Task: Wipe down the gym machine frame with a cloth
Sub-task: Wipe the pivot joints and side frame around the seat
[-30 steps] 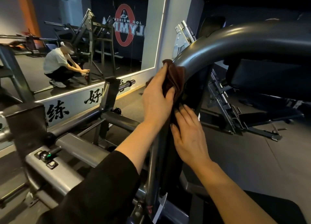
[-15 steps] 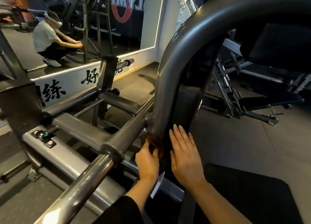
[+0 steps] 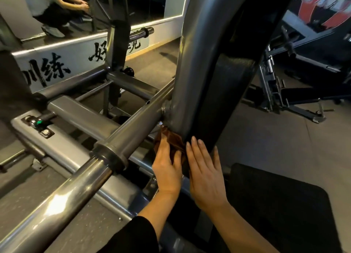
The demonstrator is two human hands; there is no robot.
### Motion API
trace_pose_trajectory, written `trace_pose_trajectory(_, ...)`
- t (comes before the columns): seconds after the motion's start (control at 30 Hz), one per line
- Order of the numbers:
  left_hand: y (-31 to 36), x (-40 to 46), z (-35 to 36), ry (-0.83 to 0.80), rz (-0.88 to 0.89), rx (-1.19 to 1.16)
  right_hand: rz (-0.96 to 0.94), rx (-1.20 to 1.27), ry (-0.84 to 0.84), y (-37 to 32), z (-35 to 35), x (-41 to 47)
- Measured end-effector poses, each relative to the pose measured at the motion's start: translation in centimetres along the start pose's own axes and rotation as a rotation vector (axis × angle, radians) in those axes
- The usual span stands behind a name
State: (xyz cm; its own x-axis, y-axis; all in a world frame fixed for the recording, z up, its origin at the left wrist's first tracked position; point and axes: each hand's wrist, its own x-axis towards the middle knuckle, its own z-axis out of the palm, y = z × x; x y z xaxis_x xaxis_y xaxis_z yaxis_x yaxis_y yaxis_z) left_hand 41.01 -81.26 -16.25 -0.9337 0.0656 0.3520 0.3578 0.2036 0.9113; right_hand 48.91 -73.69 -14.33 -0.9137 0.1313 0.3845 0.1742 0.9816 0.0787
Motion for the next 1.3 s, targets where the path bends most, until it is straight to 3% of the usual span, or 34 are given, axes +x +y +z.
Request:
trace_pose_trajectory(0.2, -2.4, -1.7, -0.2, -0.067, -0.232, -0.016, 0.005, 0.047, -0.048, -0.4, 0.3, -0.5)
trace_pose_trajectory(0.43, 1.2, 0.5, -0.2, 0.071, 0.018, -0.021, 0.059, 0.157, -0.01, -1.0, -0.6, -0.9)
trace_pose_trajectory(0.63, -4.2, -2.3, 1.0, -0.038, -0.127, 0.01, 0.123, 0.371, -0.072, -1.7, 3.4, -1.8)
trace_pose_trajectory(1.1, -15.0, -7.6, 4.9, -0.046, -0.348, -0.04, 0.301, 0.715, -0.279, -1.9, 12.5, -4.9)
trace_pose_trajectory(1.3, -14.9, -7.4, 4.2, -0.05, -0.325, -0.099, 0.624, 0.977, -0.204, -1.8, 14.5, -6.6)
